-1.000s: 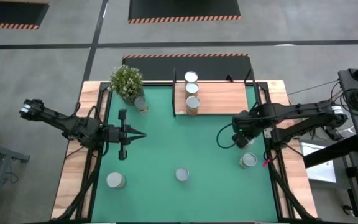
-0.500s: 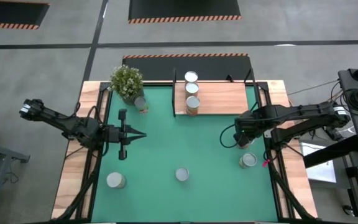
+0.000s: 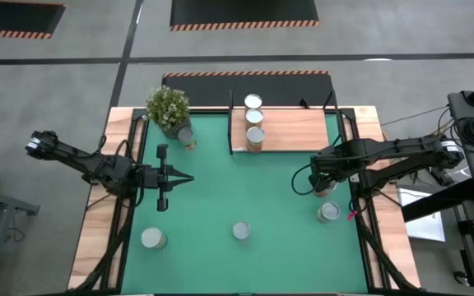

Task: Pick and place cans onto a shelf
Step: Put the orange can on the shelf

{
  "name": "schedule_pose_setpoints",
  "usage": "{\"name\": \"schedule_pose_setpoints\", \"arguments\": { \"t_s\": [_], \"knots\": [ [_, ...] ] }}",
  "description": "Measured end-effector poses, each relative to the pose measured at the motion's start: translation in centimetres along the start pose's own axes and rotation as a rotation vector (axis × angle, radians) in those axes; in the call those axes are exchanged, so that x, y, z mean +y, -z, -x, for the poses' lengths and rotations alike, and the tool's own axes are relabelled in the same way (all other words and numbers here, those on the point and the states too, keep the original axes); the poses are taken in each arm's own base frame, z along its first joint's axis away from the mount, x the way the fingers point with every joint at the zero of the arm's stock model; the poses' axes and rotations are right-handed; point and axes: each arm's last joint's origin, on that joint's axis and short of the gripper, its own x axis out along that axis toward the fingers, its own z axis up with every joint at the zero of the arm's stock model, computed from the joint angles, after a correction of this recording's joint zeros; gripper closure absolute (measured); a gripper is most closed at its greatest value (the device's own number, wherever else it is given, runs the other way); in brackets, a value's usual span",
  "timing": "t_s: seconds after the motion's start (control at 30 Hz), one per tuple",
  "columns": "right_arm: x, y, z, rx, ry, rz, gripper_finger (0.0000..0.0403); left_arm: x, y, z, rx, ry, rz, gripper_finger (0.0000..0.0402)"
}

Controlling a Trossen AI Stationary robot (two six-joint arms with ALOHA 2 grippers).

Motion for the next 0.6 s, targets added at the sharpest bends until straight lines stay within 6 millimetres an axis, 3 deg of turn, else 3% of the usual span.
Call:
{"name": "schedule_pose_setpoints", "arguments": {
  "t_s": [0.17,0.6],
  "knots": [
    [0.0,0.0,-0.1,-0.011,0.010,-0.012,0.0044,0.0,0.0,0.0,0.000,0.000,0.000,0.0402],
    [-0.4,0.0,-1.2,-0.051,0.067,-0.027,0.0039,0.0,-0.1,0.0,-0.005,-0.002,0.006,0.0402]
  ]
}}
